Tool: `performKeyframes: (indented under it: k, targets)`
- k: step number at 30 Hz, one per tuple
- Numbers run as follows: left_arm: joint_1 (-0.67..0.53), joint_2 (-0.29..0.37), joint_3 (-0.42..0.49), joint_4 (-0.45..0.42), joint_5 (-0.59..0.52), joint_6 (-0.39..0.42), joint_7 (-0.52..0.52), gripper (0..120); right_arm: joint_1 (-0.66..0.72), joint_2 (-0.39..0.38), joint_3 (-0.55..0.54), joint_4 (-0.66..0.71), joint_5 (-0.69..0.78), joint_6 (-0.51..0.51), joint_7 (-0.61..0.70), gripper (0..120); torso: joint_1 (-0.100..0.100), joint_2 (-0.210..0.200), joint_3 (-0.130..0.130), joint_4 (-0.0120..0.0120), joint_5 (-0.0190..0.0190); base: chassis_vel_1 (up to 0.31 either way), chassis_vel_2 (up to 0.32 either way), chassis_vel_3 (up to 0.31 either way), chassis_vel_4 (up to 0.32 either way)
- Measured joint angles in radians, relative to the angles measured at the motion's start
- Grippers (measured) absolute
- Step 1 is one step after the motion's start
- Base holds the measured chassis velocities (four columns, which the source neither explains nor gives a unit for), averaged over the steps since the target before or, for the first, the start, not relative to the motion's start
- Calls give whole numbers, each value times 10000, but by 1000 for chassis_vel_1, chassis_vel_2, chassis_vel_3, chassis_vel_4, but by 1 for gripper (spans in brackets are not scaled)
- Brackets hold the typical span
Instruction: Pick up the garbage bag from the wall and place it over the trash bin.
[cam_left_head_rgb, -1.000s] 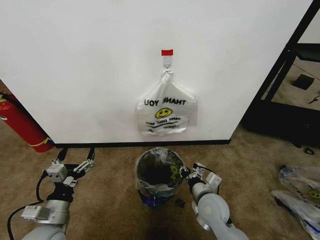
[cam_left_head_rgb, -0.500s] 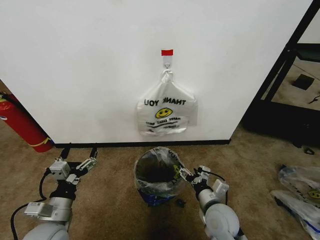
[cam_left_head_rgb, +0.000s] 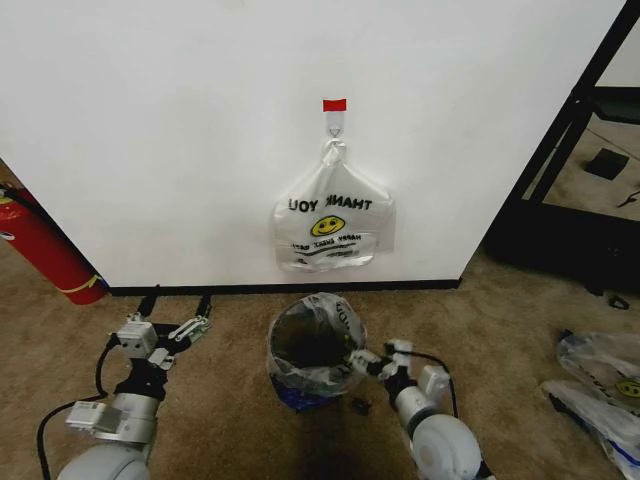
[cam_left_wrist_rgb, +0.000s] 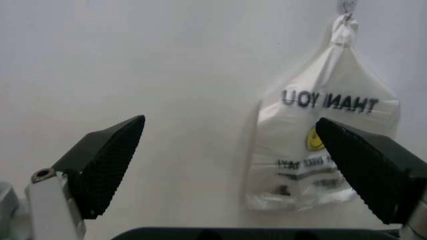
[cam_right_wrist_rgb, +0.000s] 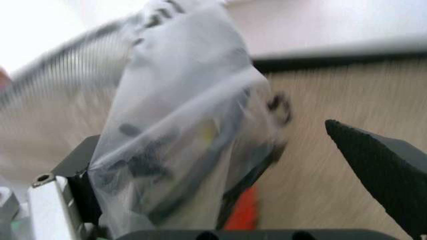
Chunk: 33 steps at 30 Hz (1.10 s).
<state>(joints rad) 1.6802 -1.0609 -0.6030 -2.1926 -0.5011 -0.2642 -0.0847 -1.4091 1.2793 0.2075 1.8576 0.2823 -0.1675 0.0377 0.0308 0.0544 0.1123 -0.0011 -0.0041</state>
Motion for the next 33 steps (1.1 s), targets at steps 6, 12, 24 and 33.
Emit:
performKeyframes:
  k: [6, 12, 24, 33]
  targets:
    - [-2, 102, 136, -101, 33, 100, -11, 100, 88, -180, 345, -1031, -2430, 3091, -881, 100, 0, 0, 0, 2, 2, 0, 0, 0, 0]
    - [-140, 165, 368, 1, 72, 178, -45, 100, -137, -493, 673, -1008, -2030, 4704, -1511, 100, 0, 0, 0, 0, 1, 0, 0, 0, 0]
    - [-372, 403, 1227, 154, 383, 600, -270, 100, -210, -390, 512, -29, 2559, 3095, -1256, 100, 0, 0, 0, 3, 1, 0, 0, 0, 0]
    - [-2693, 1000, 3518, 911, -1233, 3893, -2561, 100, -285, -398, 576, -465, 1743, 3320, -1155, 100, 0, -2, 0, -2, -1, 0, 0, 0, 0]
